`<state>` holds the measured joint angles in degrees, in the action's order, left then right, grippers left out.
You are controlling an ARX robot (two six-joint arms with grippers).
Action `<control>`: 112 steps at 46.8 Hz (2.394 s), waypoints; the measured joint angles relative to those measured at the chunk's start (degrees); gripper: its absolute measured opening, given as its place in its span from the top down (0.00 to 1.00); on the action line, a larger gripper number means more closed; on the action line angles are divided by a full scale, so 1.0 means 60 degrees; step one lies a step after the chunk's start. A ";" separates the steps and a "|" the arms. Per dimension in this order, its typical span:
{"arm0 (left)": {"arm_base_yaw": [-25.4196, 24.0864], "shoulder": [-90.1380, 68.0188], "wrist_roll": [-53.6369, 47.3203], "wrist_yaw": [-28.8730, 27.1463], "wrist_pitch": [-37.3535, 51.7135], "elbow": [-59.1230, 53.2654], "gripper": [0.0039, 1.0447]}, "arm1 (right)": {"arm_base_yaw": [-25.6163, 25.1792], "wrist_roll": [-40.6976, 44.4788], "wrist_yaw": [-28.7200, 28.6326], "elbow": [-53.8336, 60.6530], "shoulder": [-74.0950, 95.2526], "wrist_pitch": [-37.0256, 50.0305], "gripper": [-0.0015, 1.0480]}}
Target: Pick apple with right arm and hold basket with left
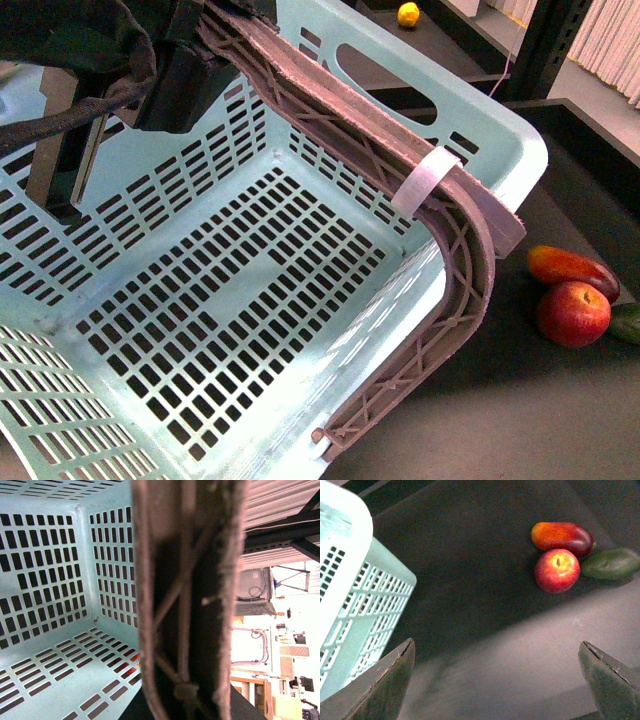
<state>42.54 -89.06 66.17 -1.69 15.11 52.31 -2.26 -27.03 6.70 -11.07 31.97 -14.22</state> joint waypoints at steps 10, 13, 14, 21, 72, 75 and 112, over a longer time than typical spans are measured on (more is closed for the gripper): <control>0.0000 0.0000 0.0000 -0.0004 0.0000 0.0000 0.95 | -0.1971 0.0823 -0.1337 -0.0725 0.5020 0.3639 0.09; 0.0000 0.0000 -0.0007 -0.0007 0.0000 0.0000 0.95 | -0.2335 0.1184 -0.1253 -0.1111 0.6488 0.4513 0.09; 0.0000 0.0000 -0.0007 -0.0007 0.0000 0.0000 0.95 | -0.2448 0.1359 -0.1104 -0.1268 0.7049 0.4801 0.09; 0.0004 -0.0018 -0.0011 0.0000 0.0000 0.0000 0.95 | -0.2758 0.1770 -0.0637 -0.2131 1.0032 0.5759 0.09; 0.0004 -0.0044 -0.0022 0.0000 0.0000 0.0000 0.95 | -0.2922 0.2495 0.0171 -0.6510 1.6826 0.5810 0.09; 0.0004 -0.0044 -0.0022 0.0000 0.0000 0.0000 0.95 | -0.2958 0.2473 0.0117 -0.6768 1.7030 0.5679 0.09; 0.0004 -0.0044 -0.0022 0.0000 0.0000 0.0000 0.95 | -0.3082 0.3126 -0.0769 -0.6346 1.6047 0.5748 0.32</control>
<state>42.57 -89.32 66.04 -1.69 15.11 52.31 -20.75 -8.27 2.09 -49.15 128.25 20.27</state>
